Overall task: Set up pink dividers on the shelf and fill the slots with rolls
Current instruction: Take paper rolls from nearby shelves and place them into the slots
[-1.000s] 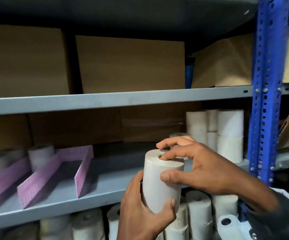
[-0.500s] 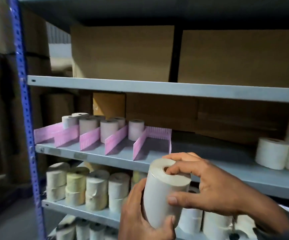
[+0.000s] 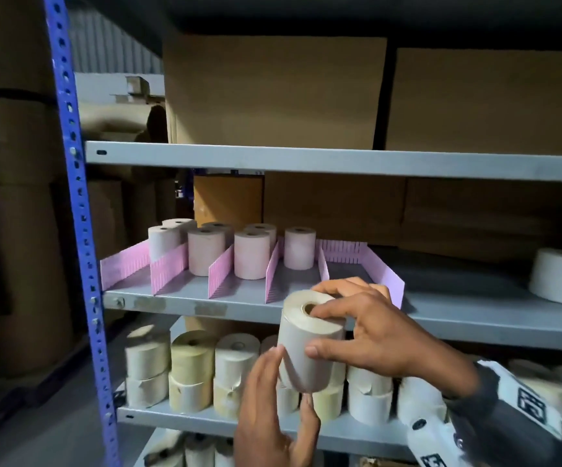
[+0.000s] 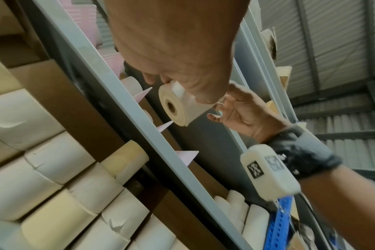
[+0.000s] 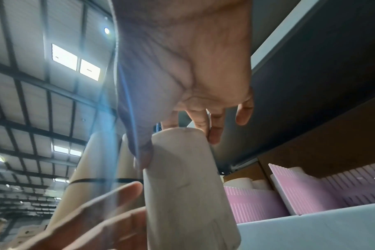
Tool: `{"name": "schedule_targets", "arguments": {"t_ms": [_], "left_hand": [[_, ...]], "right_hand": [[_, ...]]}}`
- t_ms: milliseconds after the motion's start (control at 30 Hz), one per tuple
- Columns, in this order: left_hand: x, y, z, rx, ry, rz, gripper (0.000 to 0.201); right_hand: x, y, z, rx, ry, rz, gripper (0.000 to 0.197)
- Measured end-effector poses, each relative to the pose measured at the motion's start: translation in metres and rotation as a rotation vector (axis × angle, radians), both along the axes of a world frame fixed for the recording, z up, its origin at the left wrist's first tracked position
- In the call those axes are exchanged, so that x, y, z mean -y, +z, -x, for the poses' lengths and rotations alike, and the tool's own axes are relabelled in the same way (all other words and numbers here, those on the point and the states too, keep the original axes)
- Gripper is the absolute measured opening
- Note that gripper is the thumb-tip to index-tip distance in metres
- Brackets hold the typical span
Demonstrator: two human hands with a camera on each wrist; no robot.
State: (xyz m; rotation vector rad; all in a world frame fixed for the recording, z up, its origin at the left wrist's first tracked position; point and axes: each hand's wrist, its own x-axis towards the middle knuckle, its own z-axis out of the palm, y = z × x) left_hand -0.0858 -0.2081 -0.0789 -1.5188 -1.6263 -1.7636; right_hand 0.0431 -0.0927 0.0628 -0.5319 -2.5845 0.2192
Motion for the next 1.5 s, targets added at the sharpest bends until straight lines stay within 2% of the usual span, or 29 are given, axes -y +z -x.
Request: {"name": "schedule_targets", "arguments": {"t_ms": [100,267,400,500,633,867,967,1067,1200,1367,1500], "left_hand": [[-0.003,0.0,0.001,-0.087,-0.04,0.082,0.062],[-0.032,-0.005,0.009,-0.303,0.053,0.326,0.081],[-0.054,-0.002,0.015,-0.289,0.08,0.455,0.088],[-0.069,-0.001,0.019,-0.283,0.106,0.513,0.09],[-0.09,0.0,0.025,-0.296,0.155,0.513,0.091],[-0.131,0.004,0.044,-0.375,0.193,0.558,0.089],[-0.141,-0.004,0.052,-0.436,0.179,0.575,0.089],[-0.147,-0.013,0.058,-0.444,0.16,0.563,0.089],[-0.15,-0.017,0.061,-0.427,0.135,0.541,0.086],[-0.151,-0.021,0.064,-0.442,0.124,0.523,0.085],[-0.153,-0.02,0.063,-0.442,0.131,0.522,0.084]], "right_hand": [[-0.01,0.004,0.013,-0.013,-0.087,-0.045,0.058],[-0.039,0.012,0.038,-0.053,-0.131,-0.099,0.056],[-0.065,0.011,0.056,-0.018,-0.19,-0.078,0.068],[-0.079,0.01,0.068,0.003,-0.193,-0.057,0.066],[-0.097,0.015,0.082,0.024,-0.215,-0.048,0.051],[-0.137,0.034,0.113,0.305,-0.349,-0.132,0.044],[-0.155,0.041,0.125,0.362,-0.381,-0.085,0.043],[-0.175,0.046,0.135,0.406,-0.368,-0.055,0.032],[-0.196,0.052,0.146,0.467,-0.379,-0.02,0.057],[-0.214,0.05,0.15,0.391,-0.367,0.14,0.059],[-0.219,0.051,0.151,0.379,-0.362,0.127,0.056]]}}
